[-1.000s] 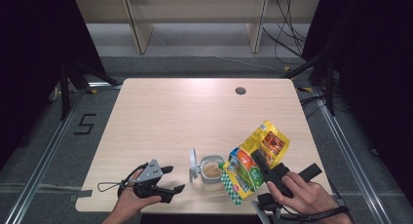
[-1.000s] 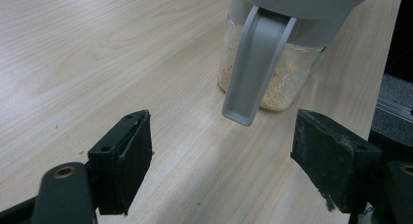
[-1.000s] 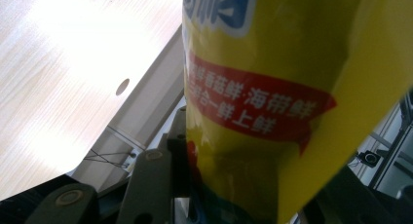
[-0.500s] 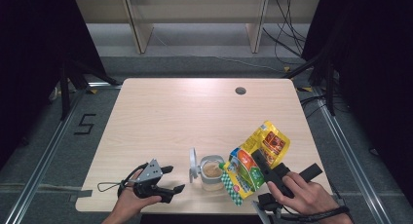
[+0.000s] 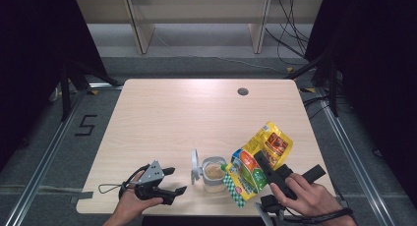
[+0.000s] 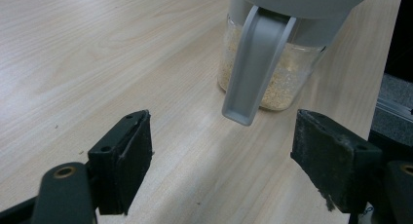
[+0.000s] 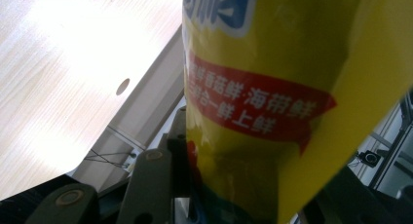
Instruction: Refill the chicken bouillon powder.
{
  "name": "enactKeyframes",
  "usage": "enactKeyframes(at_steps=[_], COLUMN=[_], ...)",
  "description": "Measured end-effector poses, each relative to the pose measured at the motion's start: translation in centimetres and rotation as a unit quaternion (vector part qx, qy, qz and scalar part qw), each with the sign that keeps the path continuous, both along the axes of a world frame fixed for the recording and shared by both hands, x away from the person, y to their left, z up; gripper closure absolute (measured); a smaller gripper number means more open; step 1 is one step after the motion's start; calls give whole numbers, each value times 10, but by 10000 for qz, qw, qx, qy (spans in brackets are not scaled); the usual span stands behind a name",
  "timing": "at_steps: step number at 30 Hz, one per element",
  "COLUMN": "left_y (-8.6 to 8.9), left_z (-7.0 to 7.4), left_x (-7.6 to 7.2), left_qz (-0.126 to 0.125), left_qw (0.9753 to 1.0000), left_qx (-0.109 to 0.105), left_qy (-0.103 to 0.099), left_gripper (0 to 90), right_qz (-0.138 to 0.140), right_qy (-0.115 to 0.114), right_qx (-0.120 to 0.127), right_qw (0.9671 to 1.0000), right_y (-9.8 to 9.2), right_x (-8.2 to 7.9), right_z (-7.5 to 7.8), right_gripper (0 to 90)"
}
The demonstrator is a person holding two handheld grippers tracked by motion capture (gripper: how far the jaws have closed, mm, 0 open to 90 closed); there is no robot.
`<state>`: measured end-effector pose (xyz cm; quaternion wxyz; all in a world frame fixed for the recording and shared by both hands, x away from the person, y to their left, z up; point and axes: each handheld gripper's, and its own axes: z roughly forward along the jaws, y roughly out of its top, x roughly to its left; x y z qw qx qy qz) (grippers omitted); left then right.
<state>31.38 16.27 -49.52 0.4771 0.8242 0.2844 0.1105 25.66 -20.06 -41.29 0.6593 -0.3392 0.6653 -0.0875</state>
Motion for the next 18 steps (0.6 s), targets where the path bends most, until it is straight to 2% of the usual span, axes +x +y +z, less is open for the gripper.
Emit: enactKeyframes(at_steps=[10, 11, 18], left_y=[0, 0, 0], left_z=[0, 0, 0], left_x=[0, 0, 0], left_qz=[-20, -21, -19], left_qw=[10000, 10000, 10000], left_qx=[-26, -32, -26], left_qy=[36, 36, 38], left_gripper=[220, 219, 219], right_qz=[20, 56, 63], right_qy=[5, 56, 25], right_qx=[-23, 111, 139], right_qw=[10000, 9999, 9999], right_y=[0, 0, -1], right_x=[1, 2, 1], right_z=[0, -2, -1], right_gripper=[628, 628, 628])
